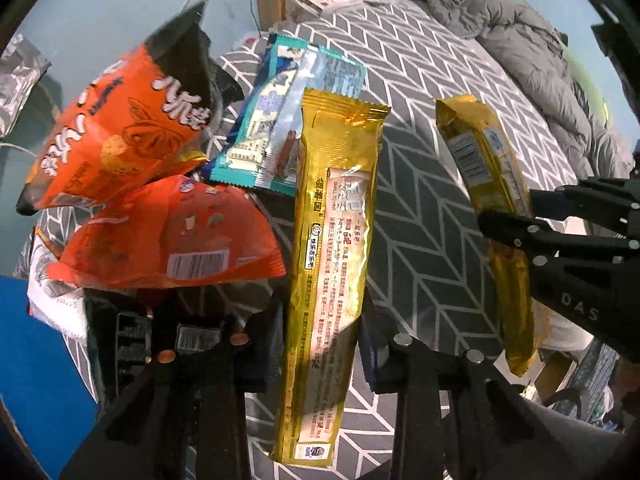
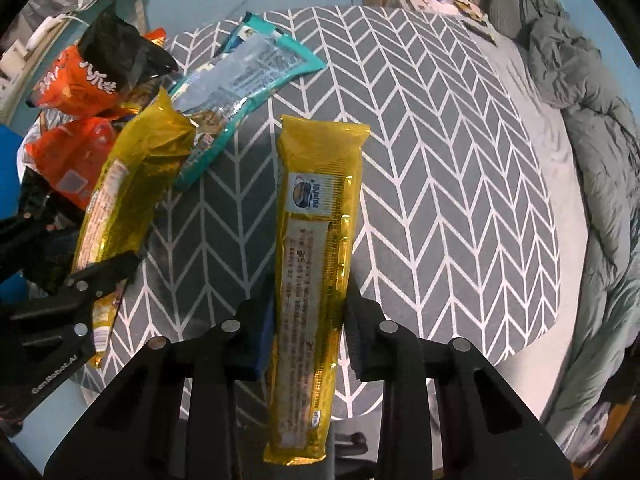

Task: Organize snacks
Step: 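Grasp one yellow wafer pack with the left gripper while the right grasps another, then lift both yellow wafer packs and carry them toward the cardboard box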

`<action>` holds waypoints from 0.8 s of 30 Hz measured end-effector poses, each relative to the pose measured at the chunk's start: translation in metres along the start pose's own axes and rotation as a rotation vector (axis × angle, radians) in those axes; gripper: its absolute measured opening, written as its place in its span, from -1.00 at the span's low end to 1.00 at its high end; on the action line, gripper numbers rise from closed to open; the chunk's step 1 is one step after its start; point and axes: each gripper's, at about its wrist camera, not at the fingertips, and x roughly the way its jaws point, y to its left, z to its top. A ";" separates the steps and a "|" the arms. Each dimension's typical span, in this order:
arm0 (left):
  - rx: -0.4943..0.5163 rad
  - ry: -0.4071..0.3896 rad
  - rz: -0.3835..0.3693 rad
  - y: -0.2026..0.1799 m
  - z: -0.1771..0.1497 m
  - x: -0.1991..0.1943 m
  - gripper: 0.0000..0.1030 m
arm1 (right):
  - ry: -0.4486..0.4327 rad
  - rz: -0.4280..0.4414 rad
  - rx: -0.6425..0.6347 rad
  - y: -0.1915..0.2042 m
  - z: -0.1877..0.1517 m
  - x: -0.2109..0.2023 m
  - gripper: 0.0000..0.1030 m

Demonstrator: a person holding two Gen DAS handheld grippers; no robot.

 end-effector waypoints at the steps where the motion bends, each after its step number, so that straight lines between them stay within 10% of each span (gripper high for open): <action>1: -0.005 -0.008 -0.002 0.001 0.000 -0.004 -0.37 | -0.004 -0.001 -0.006 0.001 0.000 -0.002 -0.46; 24: -0.119 -0.165 -0.050 0.033 -0.028 -0.085 -0.43 | -0.159 0.030 -0.088 0.029 0.028 -0.059 -0.46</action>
